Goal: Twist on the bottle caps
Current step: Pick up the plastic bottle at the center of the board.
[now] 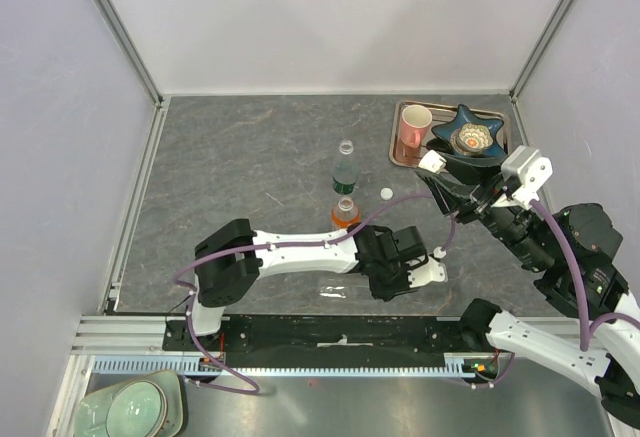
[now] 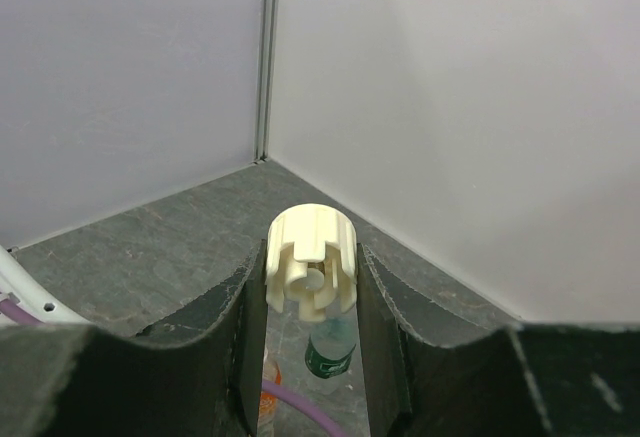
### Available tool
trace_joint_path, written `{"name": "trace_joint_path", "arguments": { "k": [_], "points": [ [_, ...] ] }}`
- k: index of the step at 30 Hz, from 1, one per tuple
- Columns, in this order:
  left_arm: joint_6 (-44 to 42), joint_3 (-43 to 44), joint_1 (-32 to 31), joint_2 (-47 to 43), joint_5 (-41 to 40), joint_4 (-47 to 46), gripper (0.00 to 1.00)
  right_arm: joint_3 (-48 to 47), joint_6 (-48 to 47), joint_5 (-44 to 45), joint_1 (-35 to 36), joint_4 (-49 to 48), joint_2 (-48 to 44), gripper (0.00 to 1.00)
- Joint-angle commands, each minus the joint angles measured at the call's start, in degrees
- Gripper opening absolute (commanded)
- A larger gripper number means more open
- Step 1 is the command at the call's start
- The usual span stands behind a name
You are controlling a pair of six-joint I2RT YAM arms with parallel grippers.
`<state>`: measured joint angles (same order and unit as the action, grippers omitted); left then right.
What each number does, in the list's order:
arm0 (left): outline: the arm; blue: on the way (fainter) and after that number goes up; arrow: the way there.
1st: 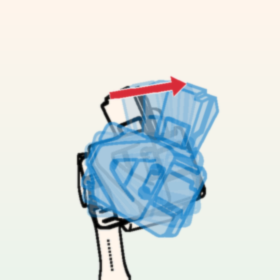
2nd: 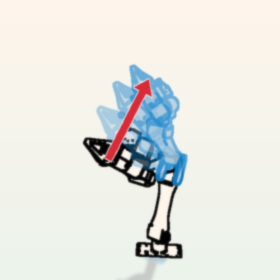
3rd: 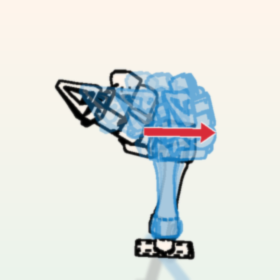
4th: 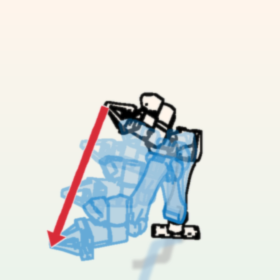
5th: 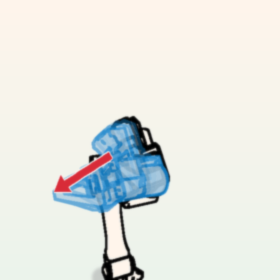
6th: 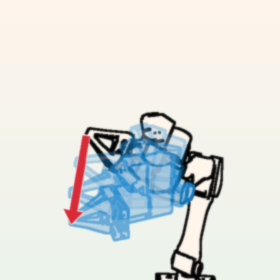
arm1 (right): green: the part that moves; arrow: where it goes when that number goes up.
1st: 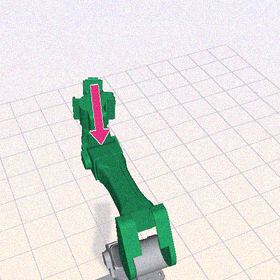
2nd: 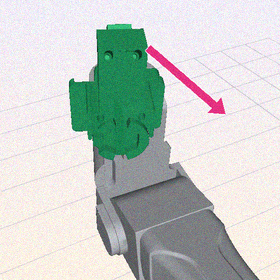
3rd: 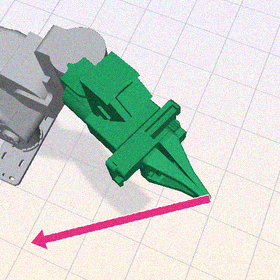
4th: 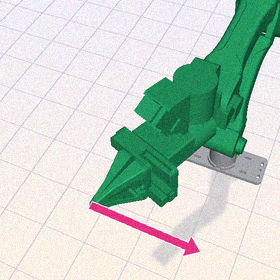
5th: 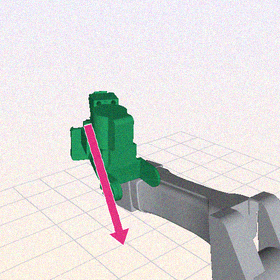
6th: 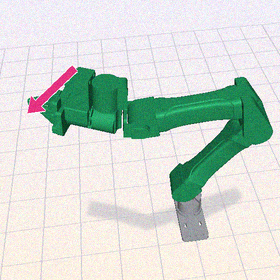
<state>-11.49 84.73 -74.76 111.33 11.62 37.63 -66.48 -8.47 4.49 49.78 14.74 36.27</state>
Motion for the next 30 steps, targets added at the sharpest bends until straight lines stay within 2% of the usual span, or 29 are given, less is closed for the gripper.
{"name": "trace_joint_path", "arguments": {
  "k": [1,3,4,6,8,10,12,14,15,16,30],
  "points": [
    [-1.7,-1.5,-0.3,0.29,-0.37,-2.47,0.33,-0.76,0.91,1.22,0.32,0.02,-0.5,0.15],
    [-1.79,-1.41,-0.47,0.29,-0.45,-2.47,0.38,-0.67,0.91,1.22,0.32,0.2,-0.5,0.16],
    [-1.79,-1.32,-0.56,0.29,-0.45,-2.56,0.45,-0.67,0.91,1.22,0.32,0.2,-0.5,0.16],
    [-1.79,-1.58,-0.74,0.29,-0.45,-2.82,0.5,-0.58,1.0,1.22,0.32,0.2,-0.5,0.16],
    [-1.87,-1.58,-0.82,0.12,-0.54,-2.91,0.66,-0.58,1.09,1.22,0.32,0.29,-0.41,0.16],
    [-1.96,-1.76,-0.82,-0.32,-0.72,-3.08,0.69,-0.76,1.0,1.31,0.23,0.46,-0.41,0.17],
    [-2.31,-1.94,-0.82,-0.67,-0.98,-3.17,0.81,-0.93,1.0,1.4,0.32,0.81,-0.33,0.17],
    [-2.23,-2.11,-0.74,-1.72,-0.98,-2.83,0.82,-1.11,1.09,1.4,0.32,0.99,-0.32,0.18],
    [-2.23,-2.11,-0.82,-2.34,-0.98,-2.56,0.87,-1.28,0.91,1.4,0.32,1.16,-0.32,0.19],
    [-2.4,-2.2,-0.82,-3.91,-0.72,-2.04,0.99,-1.29,1.0,1.4,0.32,1.34,-0.24,0.19],
    [-7.5,-13.88,-0.12,-19.74,-11.18,0.96,0.99,-1.55,0.91,0.52,0.32,1.69,0.55,0.2]
  ]
}}
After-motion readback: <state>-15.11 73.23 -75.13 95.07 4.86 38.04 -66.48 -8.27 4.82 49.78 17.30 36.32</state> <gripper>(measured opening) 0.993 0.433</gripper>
